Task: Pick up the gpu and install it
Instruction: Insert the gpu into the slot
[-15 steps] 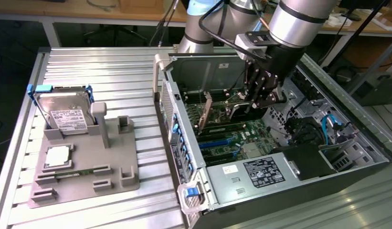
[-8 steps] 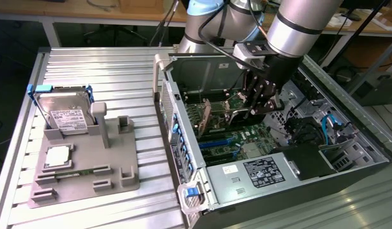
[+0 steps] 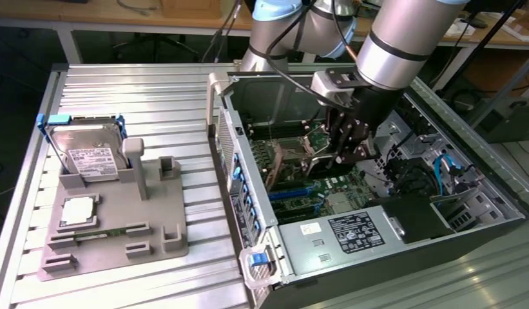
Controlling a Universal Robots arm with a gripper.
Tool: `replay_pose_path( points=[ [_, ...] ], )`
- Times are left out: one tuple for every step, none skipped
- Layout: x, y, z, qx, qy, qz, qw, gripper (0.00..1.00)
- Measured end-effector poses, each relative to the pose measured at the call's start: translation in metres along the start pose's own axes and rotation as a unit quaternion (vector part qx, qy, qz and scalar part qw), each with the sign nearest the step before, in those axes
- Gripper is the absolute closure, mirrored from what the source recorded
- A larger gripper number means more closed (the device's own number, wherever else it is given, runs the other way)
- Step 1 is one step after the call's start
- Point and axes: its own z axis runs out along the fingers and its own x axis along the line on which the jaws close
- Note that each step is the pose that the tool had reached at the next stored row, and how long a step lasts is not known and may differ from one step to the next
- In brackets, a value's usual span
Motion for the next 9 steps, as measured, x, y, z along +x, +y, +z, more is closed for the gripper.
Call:
replay_pose_path(
  points=[
    [0.0,0.0012,0.003,0.0,0.0,0.0,1.0,0.73],
    [0.0,0.0019,0.0046,0.0,0.0,0.0,1.0,0.73],
    [0.0,0.0028,0.0065,0.0,0.0,0.0,1.0,0.73],
    [0.0,0.0044,0.0086,0.0,0.0,0.0,1.0,0.73],
    [0.0,0.0057,0.0102,0.0,-0.0001,0.0,1.0,0.73],
    [0.0,0.0072,0.0122,0.0,0.0,0.0,1.0,0.73],
    [0.0,0.0084,0.014,0.0,-0.0001,0.0,1.0,0.73],
    [0.0,0.0103,0.0164,0.0,-0.0001,0.0,1.0,0.73],
    [0.0,0.0116,0.018,0.0,-0.0001,0.0,1.0,0.73]
  ],
)
